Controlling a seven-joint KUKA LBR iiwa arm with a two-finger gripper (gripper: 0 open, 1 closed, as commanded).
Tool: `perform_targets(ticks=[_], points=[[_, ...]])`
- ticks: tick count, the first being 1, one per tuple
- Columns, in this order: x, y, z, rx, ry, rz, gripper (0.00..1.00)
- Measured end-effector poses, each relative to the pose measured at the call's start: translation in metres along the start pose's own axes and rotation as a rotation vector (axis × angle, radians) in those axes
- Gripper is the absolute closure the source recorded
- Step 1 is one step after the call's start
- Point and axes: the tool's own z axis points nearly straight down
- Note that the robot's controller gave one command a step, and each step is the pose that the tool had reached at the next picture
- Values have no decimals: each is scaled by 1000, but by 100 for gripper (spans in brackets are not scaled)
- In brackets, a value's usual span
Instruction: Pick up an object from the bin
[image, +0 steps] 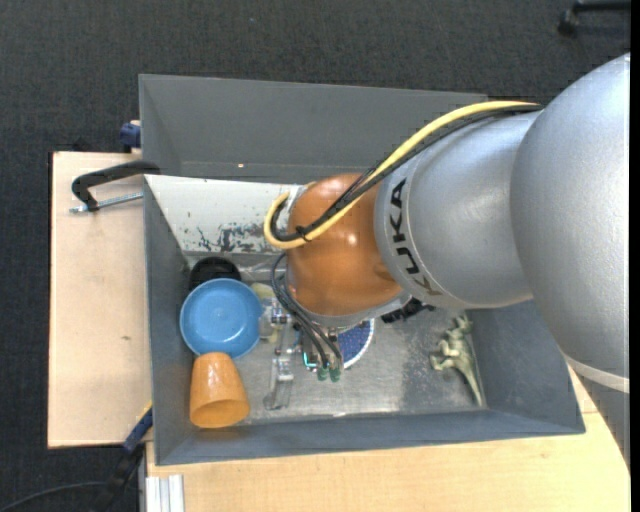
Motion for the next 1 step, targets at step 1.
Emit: perform_targets(ticks=[1], points=[[-22, 33, 57, 31, -1, 12, 0]])
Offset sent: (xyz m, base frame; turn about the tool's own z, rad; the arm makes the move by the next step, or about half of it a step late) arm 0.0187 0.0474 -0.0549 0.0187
